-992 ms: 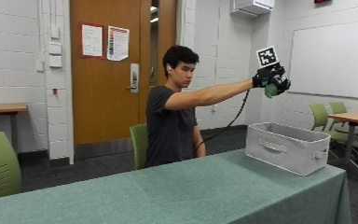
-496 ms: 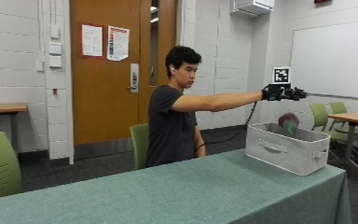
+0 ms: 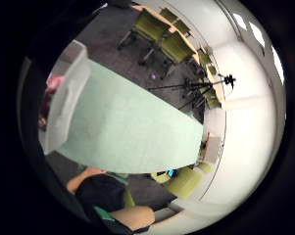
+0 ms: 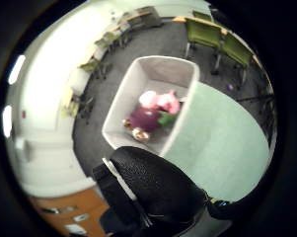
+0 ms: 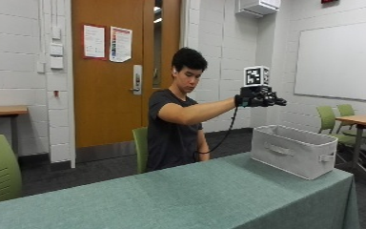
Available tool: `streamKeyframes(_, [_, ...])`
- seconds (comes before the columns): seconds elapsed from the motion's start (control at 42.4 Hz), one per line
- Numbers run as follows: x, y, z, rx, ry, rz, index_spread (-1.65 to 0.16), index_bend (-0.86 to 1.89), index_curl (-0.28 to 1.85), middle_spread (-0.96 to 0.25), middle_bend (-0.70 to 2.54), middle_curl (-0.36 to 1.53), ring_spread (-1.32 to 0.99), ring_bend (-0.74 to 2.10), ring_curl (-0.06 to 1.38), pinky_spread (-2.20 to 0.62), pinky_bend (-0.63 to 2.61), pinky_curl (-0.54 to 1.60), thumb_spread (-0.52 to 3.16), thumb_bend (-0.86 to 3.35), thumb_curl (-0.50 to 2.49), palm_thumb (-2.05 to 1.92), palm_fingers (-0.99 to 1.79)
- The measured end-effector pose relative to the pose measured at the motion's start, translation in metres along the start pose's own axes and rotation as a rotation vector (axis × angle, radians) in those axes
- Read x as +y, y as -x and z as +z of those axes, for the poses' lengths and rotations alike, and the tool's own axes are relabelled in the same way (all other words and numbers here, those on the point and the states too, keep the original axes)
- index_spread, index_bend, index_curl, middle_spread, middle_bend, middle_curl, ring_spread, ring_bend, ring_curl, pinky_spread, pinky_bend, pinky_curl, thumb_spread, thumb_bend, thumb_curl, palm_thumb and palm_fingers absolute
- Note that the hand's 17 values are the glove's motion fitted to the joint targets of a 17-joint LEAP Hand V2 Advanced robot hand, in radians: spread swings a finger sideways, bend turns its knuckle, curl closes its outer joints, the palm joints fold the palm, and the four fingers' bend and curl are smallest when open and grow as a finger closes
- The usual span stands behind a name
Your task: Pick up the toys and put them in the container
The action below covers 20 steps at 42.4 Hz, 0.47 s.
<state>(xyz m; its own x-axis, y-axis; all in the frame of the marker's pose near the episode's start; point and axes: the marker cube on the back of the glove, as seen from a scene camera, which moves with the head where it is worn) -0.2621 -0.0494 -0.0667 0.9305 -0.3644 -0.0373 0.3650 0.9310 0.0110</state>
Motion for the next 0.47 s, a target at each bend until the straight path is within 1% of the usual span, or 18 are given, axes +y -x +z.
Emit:
streamKeyframes(0.047, [0.014, -0.034, 0.007, 0.042, -0.011, 0.045, -0.18, 0.14, 0.41, -0.01, 0.28, 0.4, -0.07, 0.26, 0.25, -0.03, 0.78, 0.32, 0.93, -0.14, 0.3, -0.2, -0.11])
streamKeyframes(0.118, [0.046, -0.081, 0.016, 0.025, -0.027, 0.03, -0.19, 0.15, 0.41, -0.02, 0.27, 0.4, -0.08, 0.25, 0.25, -0.03, 0.77, 0.32, 0.94, -0.14, 0.27, -0.2, -0.06])
streamKeyframes(0.212, [0.081, -0.15, 0.04, 0.039, -0.036, 0.24, -0.2, 0.17, 0.4, -0.04, 0.24, 0.4, -0.12, 0.31, 0.26, -0.05, 0.79, 0.32, 0.94, -0.14, 0.24, -0.2, 0.06])
streamKeyframes(0.26, [0.097, -0.175, 0.051, 0.014, -0.021, 0.292, -0.2, 0.17, 0.41, -0.04, 0.24, 0.4, -0.13, 0.31, 0.26, -0.05, 0.78, 0.32, 0.95, -0.14, 0.22, -0.2, 0.06])
streamKeyframes(0.354, [0.122, -0.206, 0.066, -0.022, 0.011, 0.341, -0.21, 0.18, 0.41, -0.05, 0.26, 0.41, -0.16, 0.3, 0.27, -0.07, 0.76, 0.32, 0.95, -0.13, 0.2, -0.2, 0.05])
streamKeyframes(0.472, [0.138, -0.219, 0.073, -0.029, 0.024, 0.369, -0.21, 0.18, 0.42, -0.06, 0.26, 0.41, -0.19, 0.29, 0.27, -0.08, 0.73, 0.32, 0.95, -0.13, 0.17, -0.19, 0.04])
